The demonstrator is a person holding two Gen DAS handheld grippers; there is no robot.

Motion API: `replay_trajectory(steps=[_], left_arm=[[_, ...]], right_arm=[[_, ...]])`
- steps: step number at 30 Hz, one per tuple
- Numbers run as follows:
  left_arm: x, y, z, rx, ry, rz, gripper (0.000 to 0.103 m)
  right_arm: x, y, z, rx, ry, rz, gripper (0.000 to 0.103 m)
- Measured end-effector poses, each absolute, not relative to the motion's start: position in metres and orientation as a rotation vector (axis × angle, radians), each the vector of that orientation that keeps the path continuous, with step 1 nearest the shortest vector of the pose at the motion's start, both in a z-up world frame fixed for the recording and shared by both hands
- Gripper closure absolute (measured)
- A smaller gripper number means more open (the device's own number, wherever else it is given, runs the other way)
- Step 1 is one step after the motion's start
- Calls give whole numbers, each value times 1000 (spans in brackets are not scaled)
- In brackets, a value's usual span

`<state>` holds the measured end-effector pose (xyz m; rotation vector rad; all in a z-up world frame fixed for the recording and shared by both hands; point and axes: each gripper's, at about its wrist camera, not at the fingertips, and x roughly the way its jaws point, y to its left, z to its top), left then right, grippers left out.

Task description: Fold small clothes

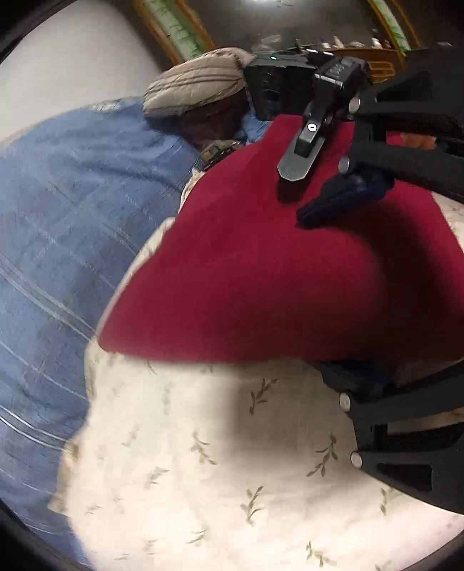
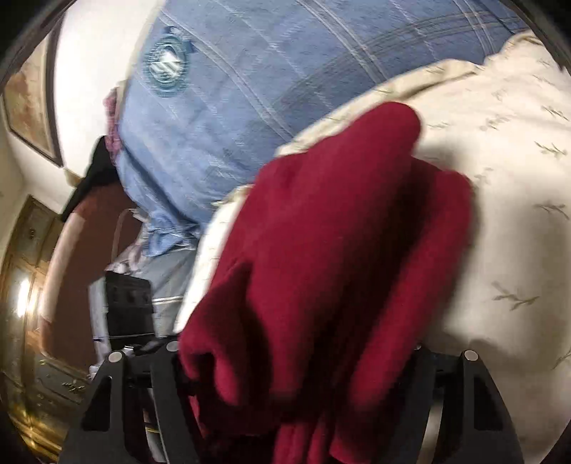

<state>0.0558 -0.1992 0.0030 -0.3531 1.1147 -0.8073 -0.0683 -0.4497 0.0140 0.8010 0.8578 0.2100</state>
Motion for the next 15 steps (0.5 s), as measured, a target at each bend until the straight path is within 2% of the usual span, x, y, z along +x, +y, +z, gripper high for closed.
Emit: replay_trajectory(steps=[4, 7, 11, 15], left_arm=[[28, -178, 45, -315, 1065, -808, 40], [2, -154, 61, -245, 1045, -761, 40], [-22, -142, 43, -60, 1043, -644, 40], [-30, -144, 33, 29, 1014, -595, 40]], right_arm=[[-78, -421, 38, 783, 860, 313, 33], [-91, -401, 36, 762, 907, 342, 31], [-116, -389, 34, 511, 1046, 162, 31], [-146, -399, 70, 452, 932, 66, 34]])
